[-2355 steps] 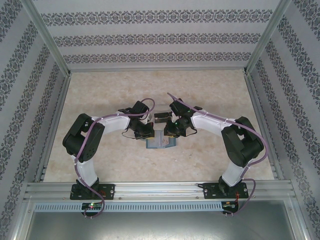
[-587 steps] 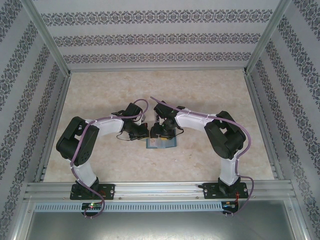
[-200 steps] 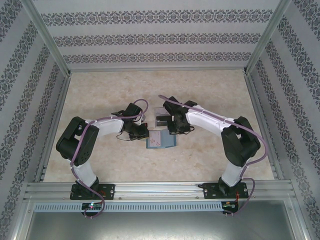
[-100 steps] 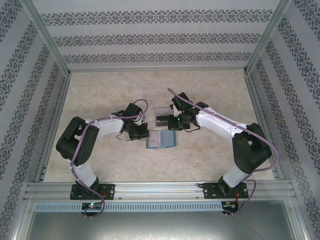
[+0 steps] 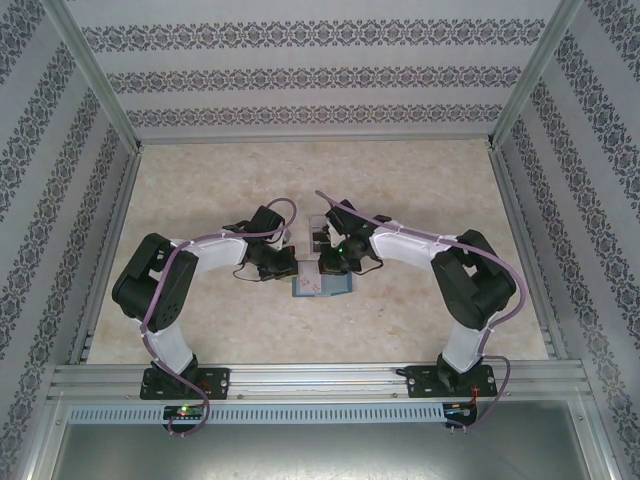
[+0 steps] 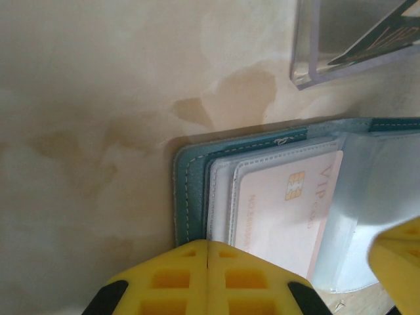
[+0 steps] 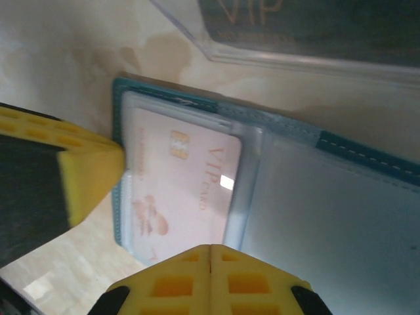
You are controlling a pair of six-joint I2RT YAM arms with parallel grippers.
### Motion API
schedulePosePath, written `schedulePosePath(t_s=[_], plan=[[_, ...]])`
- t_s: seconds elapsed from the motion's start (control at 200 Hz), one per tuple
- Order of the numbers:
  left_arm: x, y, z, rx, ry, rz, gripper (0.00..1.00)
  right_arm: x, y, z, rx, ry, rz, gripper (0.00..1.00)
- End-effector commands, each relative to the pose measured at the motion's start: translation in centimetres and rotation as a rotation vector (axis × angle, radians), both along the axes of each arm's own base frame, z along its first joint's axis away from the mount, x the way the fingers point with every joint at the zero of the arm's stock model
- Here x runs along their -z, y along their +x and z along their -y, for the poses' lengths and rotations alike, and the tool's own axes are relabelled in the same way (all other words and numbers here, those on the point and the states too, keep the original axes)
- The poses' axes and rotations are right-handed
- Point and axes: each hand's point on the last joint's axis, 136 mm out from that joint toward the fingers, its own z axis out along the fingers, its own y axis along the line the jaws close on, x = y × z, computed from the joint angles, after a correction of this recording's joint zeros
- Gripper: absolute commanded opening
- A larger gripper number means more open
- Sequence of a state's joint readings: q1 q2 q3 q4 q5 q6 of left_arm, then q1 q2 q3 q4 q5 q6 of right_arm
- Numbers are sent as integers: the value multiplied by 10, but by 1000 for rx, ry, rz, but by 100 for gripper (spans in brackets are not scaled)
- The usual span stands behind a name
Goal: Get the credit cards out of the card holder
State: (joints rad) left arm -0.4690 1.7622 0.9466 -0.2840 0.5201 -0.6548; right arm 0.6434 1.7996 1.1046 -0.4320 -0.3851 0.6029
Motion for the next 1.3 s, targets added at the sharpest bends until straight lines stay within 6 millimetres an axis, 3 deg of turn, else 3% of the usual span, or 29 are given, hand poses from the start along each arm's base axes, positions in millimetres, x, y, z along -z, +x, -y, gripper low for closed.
schedulePosePath(t_s=[0.0, 0.12, 0.26, 0.665, 0.979, 1.294], plan=[[1, -6, -6, -5, 13, -15, 0, 15, -1, 10, 19, -52, -20, 0], [-1, -5, -5, -5, 12, -12, 0, 24, -2, 26, 18, -141, -11, 0], [-4, -3, -5, -6, 10, -7, 0, 23, -3, 29, 13, -159, -9, 1], [-31, 5, 4, -9, -35, 39, 0, -7, 4, -3, 16, 7, 1, 12], [-20, -2, 22, 34, -76, -24, 0, -5, 6, -17, 19, 67, -28, 28], [-6, -5, 22, 46, -57, -58, 0, 4, 5, -22, 14, 81, -56, 32]])
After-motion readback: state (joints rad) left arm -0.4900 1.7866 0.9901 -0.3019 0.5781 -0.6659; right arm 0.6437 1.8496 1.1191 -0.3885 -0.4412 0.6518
